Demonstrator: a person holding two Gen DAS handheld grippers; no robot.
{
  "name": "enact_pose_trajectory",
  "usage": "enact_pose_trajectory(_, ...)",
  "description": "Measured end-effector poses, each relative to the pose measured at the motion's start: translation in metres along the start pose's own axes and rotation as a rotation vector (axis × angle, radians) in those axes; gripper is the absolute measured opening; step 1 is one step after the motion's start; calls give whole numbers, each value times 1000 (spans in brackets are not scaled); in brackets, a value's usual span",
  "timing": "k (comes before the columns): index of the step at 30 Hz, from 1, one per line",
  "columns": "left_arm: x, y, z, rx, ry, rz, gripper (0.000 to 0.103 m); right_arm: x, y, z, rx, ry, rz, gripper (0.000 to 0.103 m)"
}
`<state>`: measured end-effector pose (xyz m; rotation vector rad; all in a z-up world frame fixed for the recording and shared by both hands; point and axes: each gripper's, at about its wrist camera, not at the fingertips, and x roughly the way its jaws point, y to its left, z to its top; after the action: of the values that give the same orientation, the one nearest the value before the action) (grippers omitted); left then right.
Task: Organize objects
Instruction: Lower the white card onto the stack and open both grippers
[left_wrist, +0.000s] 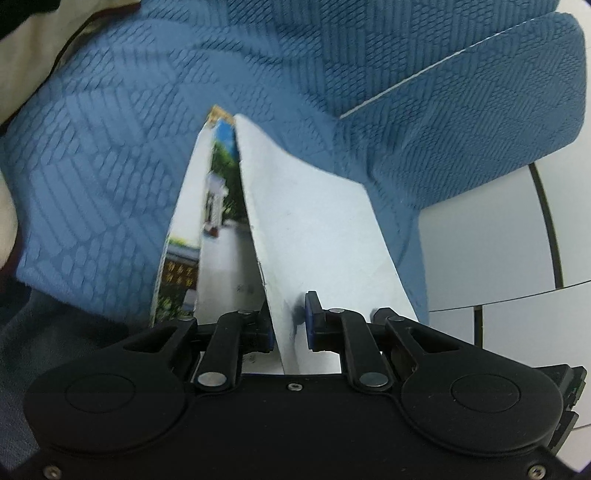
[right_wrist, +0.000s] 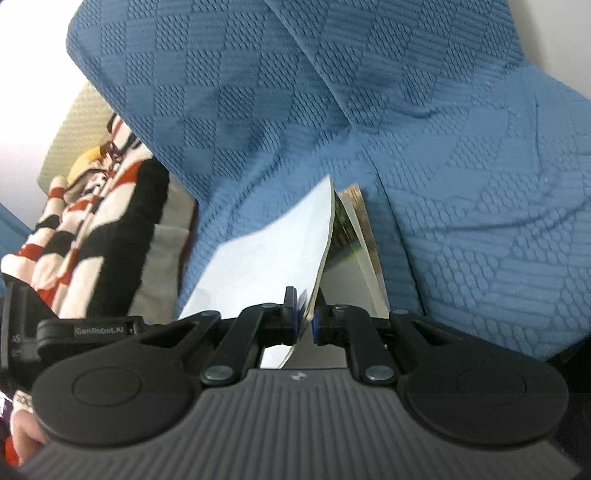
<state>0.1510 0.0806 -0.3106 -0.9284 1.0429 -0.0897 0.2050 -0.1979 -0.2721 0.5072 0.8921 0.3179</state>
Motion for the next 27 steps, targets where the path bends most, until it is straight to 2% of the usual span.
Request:
enact_pose_trajectory(6, -4, -4, -6, 49, -8, 37, 27, 3, -2, -7, 13, 34, -16, 14)
enact_pose_trajectory(8, -8, -6, -7, 67, -19, 49, 42, 3, -2, -7, 12, 40, -27, 27)
enact_pose_trajectory(10, -15, -13, -10, 91, -33, 65, 50, 1, -2, -8, 13, 49, -36, 41)
enact_pose_trajectory(11, -19, -19, -12, 117, -39, 86, 55, 0, -2, -8, 12, 51, -37, 44)
enact_pose_trajectory(14, -30, -35, -19, 161, -66, 146, 66, -8, -2, -9, -1, 53, -51, 45)
enact_pose_trajectory(18, -49, -52, -28, 188, -103, 164, 74, -25, 2, -9, -36, 44, -54, 45)
enact_pose_trajectory(20, -60, -65, -34, 219, -126, 186, 82, -38, 8, -7, -64, 26, -45, 45)
enact_pose_trajectory(24, -85, -95, -45, 273, -169, 203, 83, -66, 24, 1, -130, -21, -43, 45)
enact_pose_trajectory(27, -107, -120, -52, 315, -211, 204, 89, -92, 39, 10, -171, -62, -14, 45)
